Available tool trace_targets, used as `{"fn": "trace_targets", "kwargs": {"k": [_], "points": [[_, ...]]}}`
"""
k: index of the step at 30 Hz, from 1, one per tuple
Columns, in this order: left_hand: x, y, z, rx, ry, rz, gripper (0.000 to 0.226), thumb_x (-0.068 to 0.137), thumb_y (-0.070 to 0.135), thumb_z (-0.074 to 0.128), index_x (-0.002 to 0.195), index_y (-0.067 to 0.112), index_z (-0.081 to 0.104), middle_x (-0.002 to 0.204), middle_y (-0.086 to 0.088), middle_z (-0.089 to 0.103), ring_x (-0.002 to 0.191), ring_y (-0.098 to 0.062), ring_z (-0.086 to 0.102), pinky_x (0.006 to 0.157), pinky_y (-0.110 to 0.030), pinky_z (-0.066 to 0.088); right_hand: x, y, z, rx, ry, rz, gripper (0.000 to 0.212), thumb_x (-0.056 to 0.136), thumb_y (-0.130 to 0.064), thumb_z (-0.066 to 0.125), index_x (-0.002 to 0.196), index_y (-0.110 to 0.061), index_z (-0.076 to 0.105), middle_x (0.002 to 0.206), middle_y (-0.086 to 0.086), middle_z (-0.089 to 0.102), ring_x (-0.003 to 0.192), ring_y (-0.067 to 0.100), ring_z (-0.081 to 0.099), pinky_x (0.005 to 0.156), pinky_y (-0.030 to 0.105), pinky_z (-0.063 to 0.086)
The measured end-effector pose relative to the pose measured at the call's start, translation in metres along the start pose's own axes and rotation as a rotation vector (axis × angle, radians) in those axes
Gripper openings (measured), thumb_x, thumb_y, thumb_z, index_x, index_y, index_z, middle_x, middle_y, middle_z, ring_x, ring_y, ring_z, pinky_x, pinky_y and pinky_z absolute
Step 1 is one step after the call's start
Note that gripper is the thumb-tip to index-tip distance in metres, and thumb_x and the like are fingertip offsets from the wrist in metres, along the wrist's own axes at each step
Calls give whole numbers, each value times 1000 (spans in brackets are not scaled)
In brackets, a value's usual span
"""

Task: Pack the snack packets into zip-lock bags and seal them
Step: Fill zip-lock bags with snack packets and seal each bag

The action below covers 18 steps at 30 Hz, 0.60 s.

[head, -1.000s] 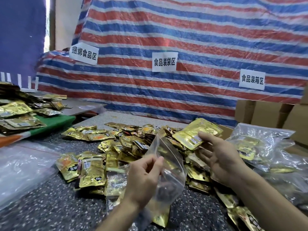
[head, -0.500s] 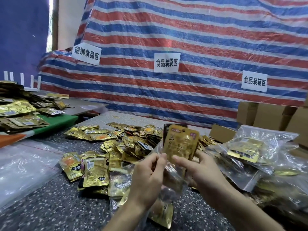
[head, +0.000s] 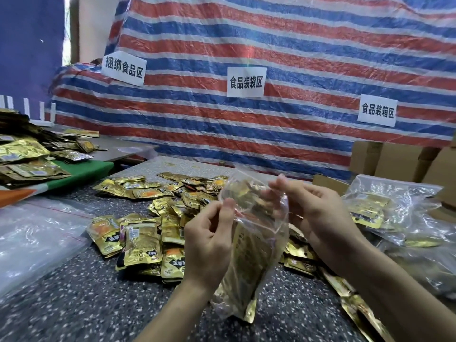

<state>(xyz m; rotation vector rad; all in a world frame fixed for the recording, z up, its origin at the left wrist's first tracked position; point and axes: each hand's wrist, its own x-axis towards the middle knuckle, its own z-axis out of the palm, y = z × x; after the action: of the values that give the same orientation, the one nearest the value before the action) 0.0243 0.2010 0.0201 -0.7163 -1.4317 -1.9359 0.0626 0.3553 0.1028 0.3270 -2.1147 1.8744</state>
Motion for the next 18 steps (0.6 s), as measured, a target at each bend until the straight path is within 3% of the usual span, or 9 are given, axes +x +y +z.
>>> {"fn": "trace_targets", "kwargs": {"k": [3, 5, 7, 9, 11, 14, 18], "points": [[2, 3, -1, -24, 69, 9, 35, 98, 30, 49, 66, 23, 60, 51, 5, 50, 42, -3, 40, 40, -14, 31, 2, 18, 2, 258, 39, 18, 39, 101, -37, 44, 111, -8, 68, 108, 9, 76, 102, 24, 72, 84, 35, 54], [3, 4, -3, -44, 132, -17, 36, 97, 36, 49, 64, 21, 57, 50, 2, 47, 42, -8, 38, 38, -18, 30, -2, 41, 1, 49, 99, 37, 23, 101, -14, 47, 101, -7, 69, 95, 4, 77, 92, 25, 71, 70, 26, 55], [4, 4, -4, -43, 172, -32, 37, 97, 38, 49, 63, 23, 55, 50, 0, 47, 40, -11, 39, 37, -21, 31, -10, 69, 3, -311, -107, 65, 12, 93, -5, 63, 94, -13, 72, 91, -3, 76, 89, 18, 70, 71, 22, 57], [4, 2, -4, -40, 176, -29, 38, 98, 38, 48, 64, 23, 53, 51, -1, 48, 40, -13, 39, 37, -22, 32, -23, 90, 9, -518, -470, 116, 24, 84, -17, 77, 103, -32, 72, 107, -15, 73, 101, 4, 68, 88, 23, 55], [3, 2, -5, -30, 163, -15, 39, 99, 39, 48, 65, 21, 51, 52, -2, 48, 40, -14, 40, 38, -23, 33, -33, 101, 20, -538, -609, 79, 46, 79, -32, 82, 117, -51, 63, 122, -25, 65, 117, -4, 59, 101, 22, 48], [1, 3, -2, -2, 138, 2, 38, 100, 37, 48, 68, 17, 51, 51, 0, 47, 41, -12, 40, 39, -22, 34, -41, 108, 35, -564, -439, -24, 61, 74, -54, 78, 129, -57, 53, 130, -18, 63, 127, 5, 54, 106, 36, 47], [-2, 5, 1, 2, 101, 9, 36, 99, 31, 47, 65, 20, 51, 46, 5, 46, 38, -5, 40, 40, -16, 33, -42, 99, 39, -672, -380, 14, 62, 70, -49, 71, 130, -37, 60, 122, -8, 70, 117, 11, 64, 98, 39, 53]]}}
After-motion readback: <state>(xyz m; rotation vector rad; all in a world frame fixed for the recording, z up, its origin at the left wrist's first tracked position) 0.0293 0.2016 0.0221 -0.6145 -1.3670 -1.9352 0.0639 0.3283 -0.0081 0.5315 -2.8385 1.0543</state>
